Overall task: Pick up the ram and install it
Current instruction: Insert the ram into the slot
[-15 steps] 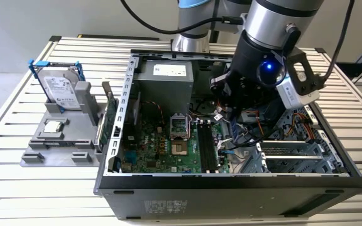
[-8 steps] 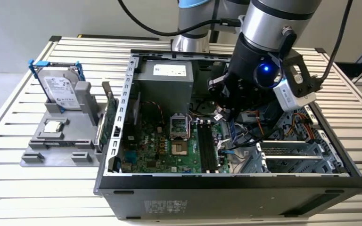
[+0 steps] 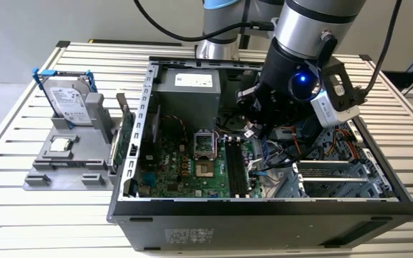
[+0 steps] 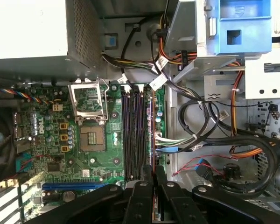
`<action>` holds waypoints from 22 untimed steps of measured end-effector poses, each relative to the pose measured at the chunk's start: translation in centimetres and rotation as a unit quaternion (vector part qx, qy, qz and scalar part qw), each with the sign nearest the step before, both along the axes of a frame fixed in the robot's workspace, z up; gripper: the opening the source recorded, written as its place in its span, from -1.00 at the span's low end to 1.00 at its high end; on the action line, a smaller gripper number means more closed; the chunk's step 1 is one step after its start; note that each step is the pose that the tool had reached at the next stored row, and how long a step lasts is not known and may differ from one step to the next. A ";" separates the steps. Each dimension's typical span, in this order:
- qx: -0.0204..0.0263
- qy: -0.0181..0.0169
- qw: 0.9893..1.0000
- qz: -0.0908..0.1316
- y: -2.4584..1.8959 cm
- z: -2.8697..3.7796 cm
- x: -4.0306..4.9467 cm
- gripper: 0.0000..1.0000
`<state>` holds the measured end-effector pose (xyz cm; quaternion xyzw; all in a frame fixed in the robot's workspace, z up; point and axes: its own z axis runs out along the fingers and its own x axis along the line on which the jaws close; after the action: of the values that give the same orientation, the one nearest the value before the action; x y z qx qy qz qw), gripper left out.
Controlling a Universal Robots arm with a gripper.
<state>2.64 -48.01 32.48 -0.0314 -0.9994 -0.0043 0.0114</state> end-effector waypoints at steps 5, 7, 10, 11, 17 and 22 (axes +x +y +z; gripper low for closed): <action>0.000 0.000 1.000 0.000 0.00 0.00 -0.09 -1.00; 0.000 0.000 1.000 0.000 0.00 0.01 -0.14 -1.00; 0.000 0.000 1.000 0.000 0.00 0.00 -0.23 -1.00; 0.000 0.000 1.000 0.000 0.01 -0.02 -0.25 -1.00; 0.000 0.000 1.000 0.000 0.07 -0.39 -0.52 -1.00; 0.000 0.000 1.000 0.000 0.12 -1.15 -0.56 -1.00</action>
<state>2.08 -47.89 31.33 -0.0314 -0.9994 -0.0042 0.0114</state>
